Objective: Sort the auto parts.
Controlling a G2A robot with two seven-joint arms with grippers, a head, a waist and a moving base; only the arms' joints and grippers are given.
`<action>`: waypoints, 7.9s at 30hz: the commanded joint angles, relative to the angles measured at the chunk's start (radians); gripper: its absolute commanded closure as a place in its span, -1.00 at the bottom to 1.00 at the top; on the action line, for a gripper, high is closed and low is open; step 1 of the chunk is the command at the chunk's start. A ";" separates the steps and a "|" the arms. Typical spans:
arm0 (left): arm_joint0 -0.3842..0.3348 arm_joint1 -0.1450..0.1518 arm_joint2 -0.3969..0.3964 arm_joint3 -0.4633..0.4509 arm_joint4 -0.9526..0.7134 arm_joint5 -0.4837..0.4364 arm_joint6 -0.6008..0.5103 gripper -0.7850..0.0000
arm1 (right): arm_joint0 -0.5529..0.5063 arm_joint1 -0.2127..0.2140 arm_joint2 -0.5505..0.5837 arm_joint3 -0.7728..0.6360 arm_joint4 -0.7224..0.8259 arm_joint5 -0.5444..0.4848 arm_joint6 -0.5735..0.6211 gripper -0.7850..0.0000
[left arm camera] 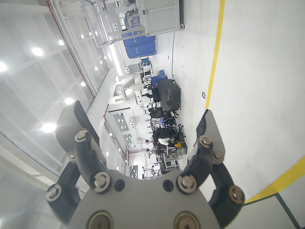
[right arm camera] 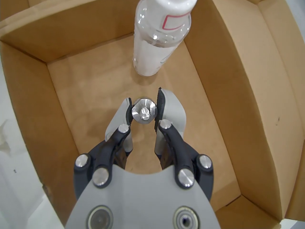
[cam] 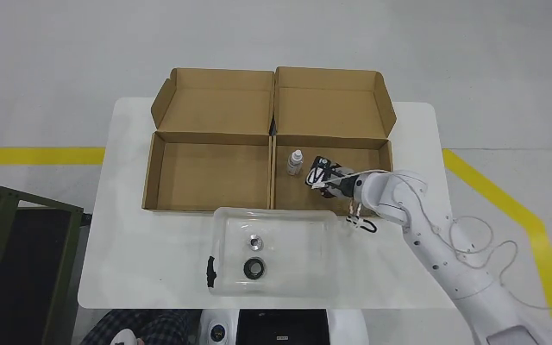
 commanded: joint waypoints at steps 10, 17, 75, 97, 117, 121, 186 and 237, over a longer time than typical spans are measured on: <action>0.000 0.000 0.000 0.000 0.000 0.000 0.000 -1.00 | 0.012 -0.009 -0.004 0.003 0.017 -0.004 -0.002 0.12; 0.000 0.000 0.000 0.000 0.000 0.000 0.000 -1.00 | -0.033 0.005 0.052 -0.105 0.039 -0.019 0.008 0.07; 0.000 0.000 0.000 0.000 0.000 0.000 0.000 -1.00 | -0.156 -0.028 -0.189 -0.314 -0.109 -0.065 -0.021 0.09; 0.000 0.000 0.000 0.000 0.000 0.000 0.000 -1.00 | -0.104 -0.075 -0.271 -0.186 -0.103 -0.050 -0.052 0.07; 0.000 0.000 0.000 0.000 0.000 0.000 0.000 -1.00 | -0.073 -0.108 -0.305 -0.105 -0.072 -0.066 -0.074 0.17; 0.000 0.000 0.000 0.000 0.000 0.000 0.000 -1.00 | -0.068 -0.113 -0.306 -0.093 -0.064 -0.070 -0.078 0.79; 0.000 0.000 0.000 0.000 0.000 0.000 0.000 -1.00 | -0.215 -0.021 0.152 -0.564 0.290 -0.143 -0.185 1.00; 0.000 0.000 0.000 0.000 0.000 0.000 0.000 -1.00 | 0.104 -0.108 -0.099 -0.131 0.401 0.003 -0.123 1.00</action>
